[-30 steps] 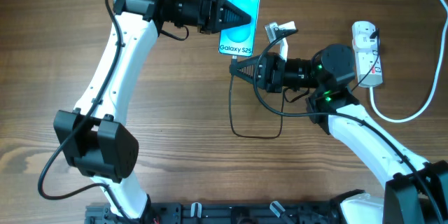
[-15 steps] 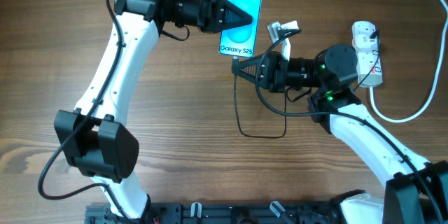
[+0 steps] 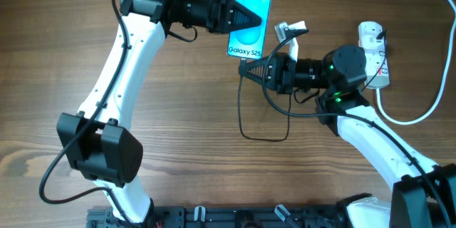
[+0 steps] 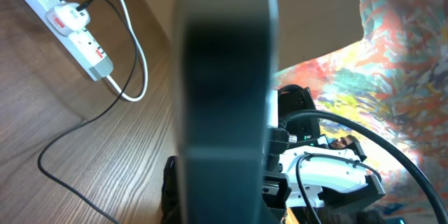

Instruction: Plug charger to phone and switch on socket

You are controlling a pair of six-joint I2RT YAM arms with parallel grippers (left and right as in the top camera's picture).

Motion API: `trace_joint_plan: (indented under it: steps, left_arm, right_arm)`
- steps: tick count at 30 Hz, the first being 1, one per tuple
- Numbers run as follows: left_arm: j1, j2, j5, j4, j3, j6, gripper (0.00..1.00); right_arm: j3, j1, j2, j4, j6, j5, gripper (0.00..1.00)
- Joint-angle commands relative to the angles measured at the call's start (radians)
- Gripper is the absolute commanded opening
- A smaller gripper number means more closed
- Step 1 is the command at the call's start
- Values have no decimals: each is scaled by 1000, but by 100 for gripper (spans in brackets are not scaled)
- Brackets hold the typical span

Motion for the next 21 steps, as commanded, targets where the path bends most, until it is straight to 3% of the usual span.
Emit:
trace_joint_plan:
  steps: [1, 14, 18, 21]
  left_arm:
    - [-50, -34, 11, -17, 4, 20, 4]
    - [-51, -34, 10, -125, 4, 27, 4]
    - [-69, -34, 0, -195, 4, 133, 4]
    - [-90, -34, -39, -176, 4, 134, 4]
  right_arm:
    - [23, -23, 10, 37, 10, 139, 4]
    - [24, -80, 10, 100, 14, 139, 4]
    - [24, -80, 10, 100, 31, 154, 4]
    - [24, -79, 10, 110, 40, 158, 4]
